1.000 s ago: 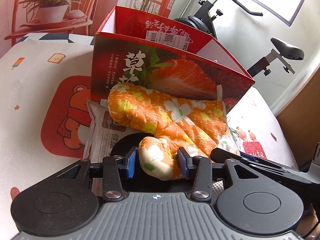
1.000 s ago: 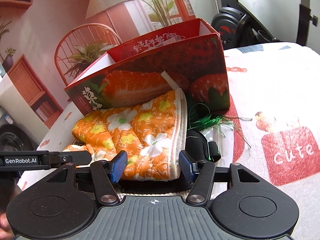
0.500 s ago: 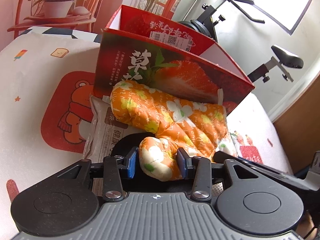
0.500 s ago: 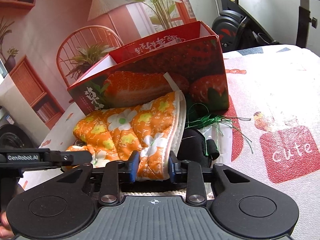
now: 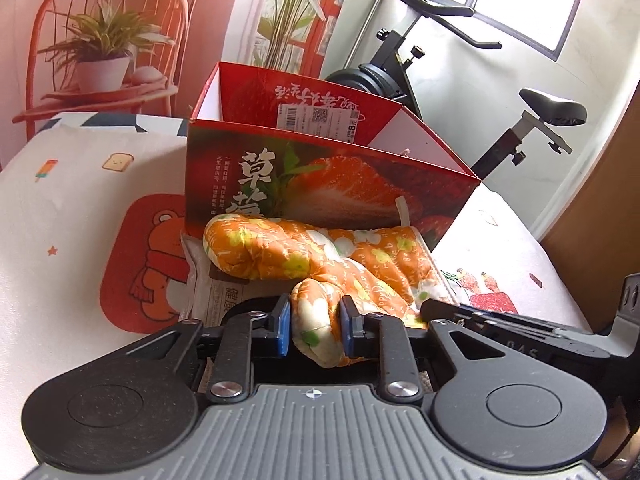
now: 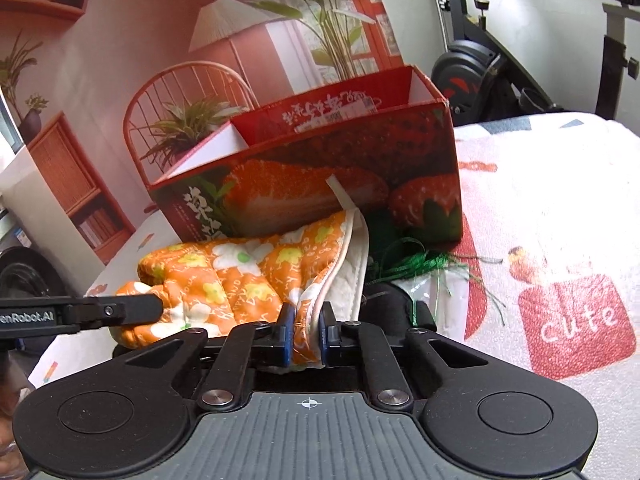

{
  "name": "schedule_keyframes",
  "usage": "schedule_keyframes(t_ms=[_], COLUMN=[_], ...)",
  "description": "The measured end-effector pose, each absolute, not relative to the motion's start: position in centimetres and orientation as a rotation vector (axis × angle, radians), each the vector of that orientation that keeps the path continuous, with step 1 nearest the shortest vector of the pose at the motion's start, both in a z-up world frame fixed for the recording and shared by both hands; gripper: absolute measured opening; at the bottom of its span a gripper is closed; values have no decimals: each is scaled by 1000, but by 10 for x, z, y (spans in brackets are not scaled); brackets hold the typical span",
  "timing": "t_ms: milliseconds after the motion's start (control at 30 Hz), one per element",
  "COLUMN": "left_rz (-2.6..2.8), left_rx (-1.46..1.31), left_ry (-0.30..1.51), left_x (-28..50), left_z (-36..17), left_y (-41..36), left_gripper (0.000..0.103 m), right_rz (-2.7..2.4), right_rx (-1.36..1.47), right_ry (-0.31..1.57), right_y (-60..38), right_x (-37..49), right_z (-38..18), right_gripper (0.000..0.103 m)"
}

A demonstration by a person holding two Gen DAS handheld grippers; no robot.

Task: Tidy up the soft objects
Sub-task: 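Close the right gripper on the oven mitt edge while the left gripper holds it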

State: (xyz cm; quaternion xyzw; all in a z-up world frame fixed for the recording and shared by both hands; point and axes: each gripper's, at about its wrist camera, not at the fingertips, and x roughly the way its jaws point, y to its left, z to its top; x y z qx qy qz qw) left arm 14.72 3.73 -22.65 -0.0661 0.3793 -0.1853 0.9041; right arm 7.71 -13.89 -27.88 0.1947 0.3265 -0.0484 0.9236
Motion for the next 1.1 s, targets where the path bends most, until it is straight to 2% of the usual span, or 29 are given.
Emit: schedule_keyframes(t_ms=[200,267,333,400,833,900,933,1033,1100], left_rz=[-358,-353,-348,-344,-341,-341,-341,-338,-336], left_rx=[-133,-144,-151,-154,-140,-146,-146,-137,-142], left_ry=[818,830,843,852,872,875,876,876,873], left_x=[147,148,149,149,152,152,152,152,152], left_z=[-235,-238,-240,-242,-252,-253,-254,-253,-252], left_y=[40,42,43,43,42,42,42,41,41], left_gripper=[25,25,25,25,27,28,28,28,27], right_rz=[-121,-149,-169,-175,-124,-119,-108,-89,-86], right_rx=[372,387,405,421,529,549,557,532,497], right_ry=[678,679,672,672,703,705,707,708,701], right_y=[-136,-140,-145,-149,-158,-159,-159,-154,-149], right_x=[78,76,74,72,80,80,80,81,81], right_z=[-278,-280,-281,-283,-301,-302,-303,-298,-293], right_gripper=[14,29,39,41,41,37,29,17,14])
